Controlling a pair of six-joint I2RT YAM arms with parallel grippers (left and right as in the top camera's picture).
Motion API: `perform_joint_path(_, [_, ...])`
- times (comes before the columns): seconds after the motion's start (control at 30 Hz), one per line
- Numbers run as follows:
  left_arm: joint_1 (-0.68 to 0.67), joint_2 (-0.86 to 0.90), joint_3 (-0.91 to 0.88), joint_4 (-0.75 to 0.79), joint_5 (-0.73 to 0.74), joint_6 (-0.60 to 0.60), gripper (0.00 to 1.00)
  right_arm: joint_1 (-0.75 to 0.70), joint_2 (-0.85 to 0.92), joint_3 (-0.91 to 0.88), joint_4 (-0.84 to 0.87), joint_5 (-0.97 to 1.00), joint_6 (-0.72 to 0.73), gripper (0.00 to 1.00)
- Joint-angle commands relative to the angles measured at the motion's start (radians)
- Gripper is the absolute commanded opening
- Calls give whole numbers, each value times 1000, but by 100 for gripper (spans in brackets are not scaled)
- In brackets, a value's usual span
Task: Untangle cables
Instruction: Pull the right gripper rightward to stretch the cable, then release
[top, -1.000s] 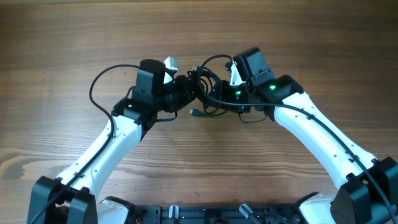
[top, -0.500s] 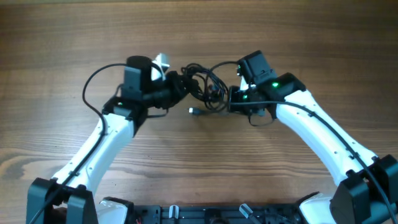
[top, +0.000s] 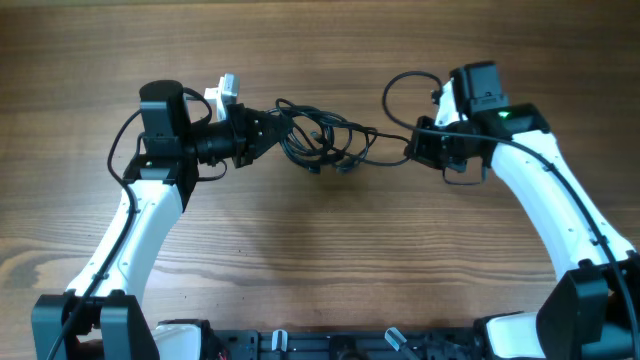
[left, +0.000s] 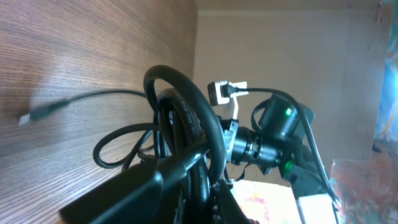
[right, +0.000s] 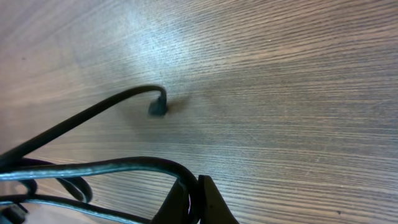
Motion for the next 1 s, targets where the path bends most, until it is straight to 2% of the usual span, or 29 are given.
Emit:
perform_joint_path(0.0, [75,-23,21,31,-53,3,4,-159,16,-18,-37,186,12,4])
perform_joint_path(0.2, [75,-23,21,29,-52,7,4,-294,16,-18,31,-57,-15,5])
perform_joint_path(0.27, [74,-23,21,21,-50,19,4,-323,16,-18,79,-159,-71,5])
perform_joint_path(0.33, [72,-23,21,1,8,136,4,-327,16,-18,109,-186,-113,5])
perform_joint_path(0.53, [72,-23,21,-190,240,606,4,-327,16,-18,105,-163,-117,5])
perform_joint_path(0.63, [60,-23,21,-247,288,758,4,-327,16,-18,95,-158,-118,5])
perform_joint_path(0.8, [14,-23,21,-257,288,900,4,-327,16,-18,9,-56,-116,5])
perform_joint_path(0.87, [14,-23,21,-257,207,922,4,-326,16,-18,-42,29,-116,5])
perform_joint_path(0.97, [21,-23,21,-256,-33,750,4,-326,16,-18,-62,62,-114,5])
